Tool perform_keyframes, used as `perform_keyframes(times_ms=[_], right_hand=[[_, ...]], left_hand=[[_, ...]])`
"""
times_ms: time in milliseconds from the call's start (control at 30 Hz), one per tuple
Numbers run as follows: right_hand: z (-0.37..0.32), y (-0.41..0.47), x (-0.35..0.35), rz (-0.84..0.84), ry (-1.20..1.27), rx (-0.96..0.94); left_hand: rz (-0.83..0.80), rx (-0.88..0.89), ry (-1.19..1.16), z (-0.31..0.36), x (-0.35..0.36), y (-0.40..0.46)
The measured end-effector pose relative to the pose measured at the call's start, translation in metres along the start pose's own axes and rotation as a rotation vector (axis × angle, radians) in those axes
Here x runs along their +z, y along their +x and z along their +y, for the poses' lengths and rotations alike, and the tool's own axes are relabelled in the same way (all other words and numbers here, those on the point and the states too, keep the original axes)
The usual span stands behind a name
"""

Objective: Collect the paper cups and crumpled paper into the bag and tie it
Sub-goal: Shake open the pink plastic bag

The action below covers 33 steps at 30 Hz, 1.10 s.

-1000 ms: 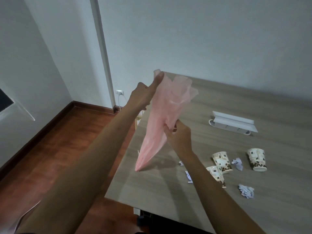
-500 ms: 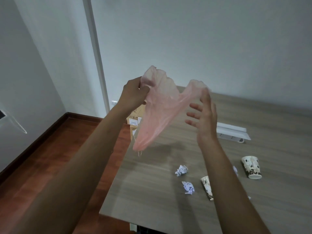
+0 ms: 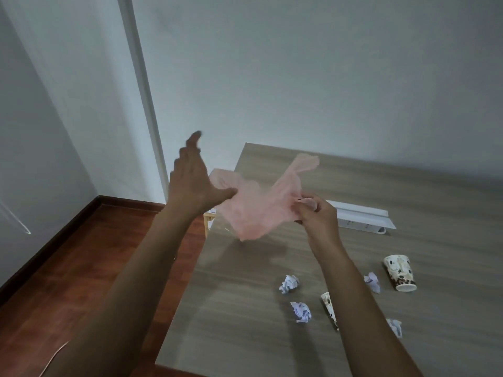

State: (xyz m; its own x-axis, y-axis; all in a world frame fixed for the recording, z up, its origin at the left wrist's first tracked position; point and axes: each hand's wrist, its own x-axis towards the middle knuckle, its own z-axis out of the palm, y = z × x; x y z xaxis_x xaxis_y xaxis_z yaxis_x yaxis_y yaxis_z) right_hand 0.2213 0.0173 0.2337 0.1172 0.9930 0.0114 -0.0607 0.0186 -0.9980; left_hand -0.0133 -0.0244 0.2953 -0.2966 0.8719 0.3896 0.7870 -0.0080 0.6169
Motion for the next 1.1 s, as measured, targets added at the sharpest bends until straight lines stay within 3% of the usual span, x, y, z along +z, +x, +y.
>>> perform_keyframes(times_ms=[67, 100, 200, 267, 333, 433, 500, 567, 667, 800, 867, 1000, 1100], right_hand=[[0.000, -0.003, 0.004, -0.055, -0.042, -0.055], [0.000, -0.003, 0.007, -0.065, -0.058, -0.075], [-0.002, -0.007, 0.013, -0.069, -0.042, -0.081], [0.002, -0.008, 0.011, -0.054, -0.056, -0.051], [0.012, -0.005, 0.003, 0.016, -0.185, -0.018], [0.023, 0.000, -0.014, 0.079, -0.342, 0.128], [0.027, 0.001, -0.023, 0.042, -0.176, 0.319], [0.027, -0.002, -0.027, -0.031, 0.112, 0.527], [0.026, -0.006, -0.028, -0.060, 0.529, 0.672], [0.029, -0.005, -0.029, -0.045, 0.830, 0.664], [0.030, -0.005, -0.032, -0.036, 0.917, 0.625], [0.039, 0.004, -0.050, -0.044, 1.075, 0.562], [0.028, -0.005, -0.055, -0.074, 0.924, 0.618]], left_hand=[[-0.026, 0.301, 0.235, 0.007, -0.002, -0.002], [-0.123, 0.345, 0.311, 0.011, 0.001, -0.002], [-0.463, 0.188, 0.363, 0.012, 0.023, -0.004], [-0.554, 0.113, 0.328, 0.004, 0.038, -0.007], [-0.581, -0.002, 0.135, -0.011, 0.044, -0.008], [-0.493, -0.393, -0.378, -0.035, 0.048, -0.006], [-0.386, -0.703, -0.738, -0.048, 0.049, -0.008], [-0.362, -0.865, -0.995, -0.054, 0.047, -0.011], [-0.433, -0.917, -1.204, -0.061, 0.046, -0.011], [-0.400, -0.986, -1.331, -0.067, 0.043, -0.016], [-0.359, -0.914, -1.410, -0.075, 0.039, -0.018], [-0.217, -0.921, -1.843, -0.107, 0.038, -0.012], [-0.314, -0.878, -1.729, -0.097, 0.030, -0.017]])
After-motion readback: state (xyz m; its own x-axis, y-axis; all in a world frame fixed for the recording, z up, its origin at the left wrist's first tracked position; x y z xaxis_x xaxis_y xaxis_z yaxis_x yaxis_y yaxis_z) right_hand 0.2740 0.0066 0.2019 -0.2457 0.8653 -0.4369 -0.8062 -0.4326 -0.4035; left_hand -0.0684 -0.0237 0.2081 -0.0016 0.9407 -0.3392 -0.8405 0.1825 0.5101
